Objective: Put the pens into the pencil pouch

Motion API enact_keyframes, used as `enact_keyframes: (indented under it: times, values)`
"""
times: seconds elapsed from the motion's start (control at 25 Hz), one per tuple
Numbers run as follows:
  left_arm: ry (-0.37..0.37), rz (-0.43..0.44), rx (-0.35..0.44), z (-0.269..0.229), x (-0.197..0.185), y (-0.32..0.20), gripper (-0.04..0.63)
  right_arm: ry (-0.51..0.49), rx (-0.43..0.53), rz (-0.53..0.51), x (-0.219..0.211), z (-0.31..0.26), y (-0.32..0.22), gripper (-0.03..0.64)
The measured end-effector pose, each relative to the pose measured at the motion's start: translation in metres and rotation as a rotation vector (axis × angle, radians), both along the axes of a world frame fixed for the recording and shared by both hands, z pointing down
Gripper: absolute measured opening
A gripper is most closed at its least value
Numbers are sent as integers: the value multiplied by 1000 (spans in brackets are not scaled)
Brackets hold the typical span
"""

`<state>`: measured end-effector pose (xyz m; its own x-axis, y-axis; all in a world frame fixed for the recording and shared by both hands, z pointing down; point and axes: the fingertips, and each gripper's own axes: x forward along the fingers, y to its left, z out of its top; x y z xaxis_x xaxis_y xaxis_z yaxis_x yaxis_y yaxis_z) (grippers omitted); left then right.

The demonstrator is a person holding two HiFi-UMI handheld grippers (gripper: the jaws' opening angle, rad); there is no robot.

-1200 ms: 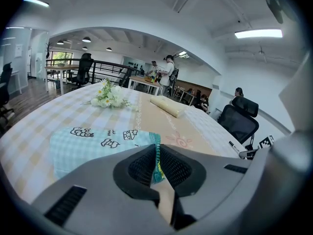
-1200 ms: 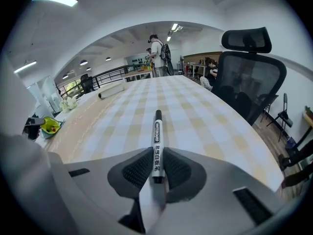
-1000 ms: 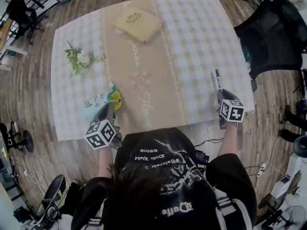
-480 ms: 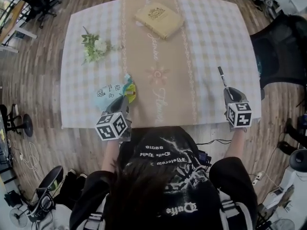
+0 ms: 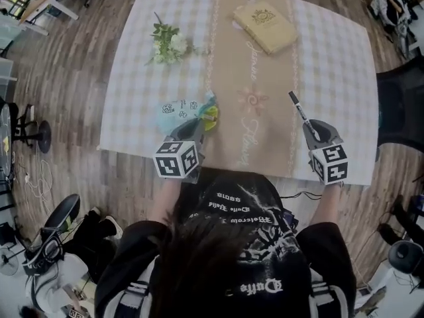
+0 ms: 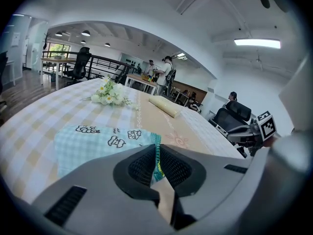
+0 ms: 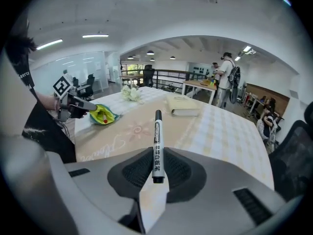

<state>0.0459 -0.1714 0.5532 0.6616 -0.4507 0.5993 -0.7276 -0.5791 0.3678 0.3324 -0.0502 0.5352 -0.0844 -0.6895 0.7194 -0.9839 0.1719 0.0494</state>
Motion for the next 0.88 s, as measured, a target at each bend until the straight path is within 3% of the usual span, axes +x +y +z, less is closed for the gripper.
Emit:
enact_keyframes:
  times: [0.56,0.88]
  values:
    - [7,22,0,-5,-7,-4,40,-26,-72,-455,-152,23,-42,75]
    - [20,4,2,-10,-17,-2,40,24,-87,-616,-204,29,-55,75]
